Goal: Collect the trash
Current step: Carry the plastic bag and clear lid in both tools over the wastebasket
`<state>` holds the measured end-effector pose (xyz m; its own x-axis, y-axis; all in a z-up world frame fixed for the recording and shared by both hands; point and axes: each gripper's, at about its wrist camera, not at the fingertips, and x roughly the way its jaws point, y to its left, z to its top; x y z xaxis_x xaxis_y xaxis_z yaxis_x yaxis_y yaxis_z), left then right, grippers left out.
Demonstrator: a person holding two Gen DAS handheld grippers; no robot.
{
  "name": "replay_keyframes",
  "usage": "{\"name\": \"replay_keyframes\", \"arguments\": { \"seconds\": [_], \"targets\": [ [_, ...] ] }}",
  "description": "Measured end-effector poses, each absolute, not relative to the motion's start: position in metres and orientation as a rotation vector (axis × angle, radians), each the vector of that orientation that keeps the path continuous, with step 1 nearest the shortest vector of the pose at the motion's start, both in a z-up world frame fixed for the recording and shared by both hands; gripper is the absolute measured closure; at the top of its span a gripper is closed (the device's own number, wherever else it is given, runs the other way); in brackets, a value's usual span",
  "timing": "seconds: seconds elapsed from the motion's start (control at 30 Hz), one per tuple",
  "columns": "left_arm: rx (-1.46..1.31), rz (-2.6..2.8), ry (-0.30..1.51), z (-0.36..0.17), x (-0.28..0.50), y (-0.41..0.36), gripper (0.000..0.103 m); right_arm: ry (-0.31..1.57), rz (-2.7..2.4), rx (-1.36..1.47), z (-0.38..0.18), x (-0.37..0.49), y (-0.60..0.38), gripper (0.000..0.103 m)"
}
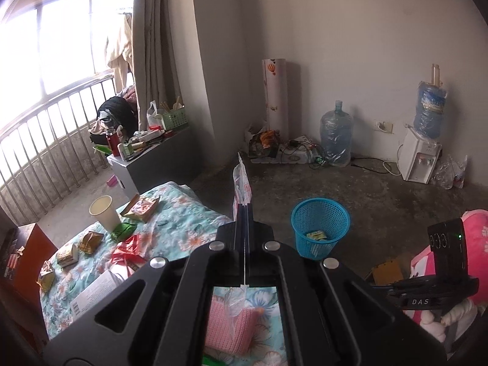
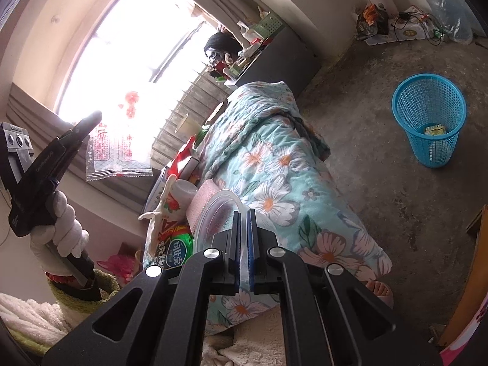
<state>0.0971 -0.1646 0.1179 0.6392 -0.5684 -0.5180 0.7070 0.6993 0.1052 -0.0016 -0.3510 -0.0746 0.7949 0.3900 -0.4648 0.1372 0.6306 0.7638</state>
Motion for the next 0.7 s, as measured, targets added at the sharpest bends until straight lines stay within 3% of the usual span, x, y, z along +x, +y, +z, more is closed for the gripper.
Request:
{"name": "replay_keyframes", "arguments": {
  "seconds": [0.33, 0.7],
  "targets": [
    [0.328, -0.871, 0.556, 0.106, 0.105, -0.23, 0.103, 0.583, 0.08, 0.948, -0.077, -0.02, -0.393, 0.099],
    [0.401, -1.054, 0.77, 0.059, 0.15, -0.376, 0.103, 0.54, -0.265, 1.037, -0.101, -0.049, -0.485, 0.099]
  ]
}}
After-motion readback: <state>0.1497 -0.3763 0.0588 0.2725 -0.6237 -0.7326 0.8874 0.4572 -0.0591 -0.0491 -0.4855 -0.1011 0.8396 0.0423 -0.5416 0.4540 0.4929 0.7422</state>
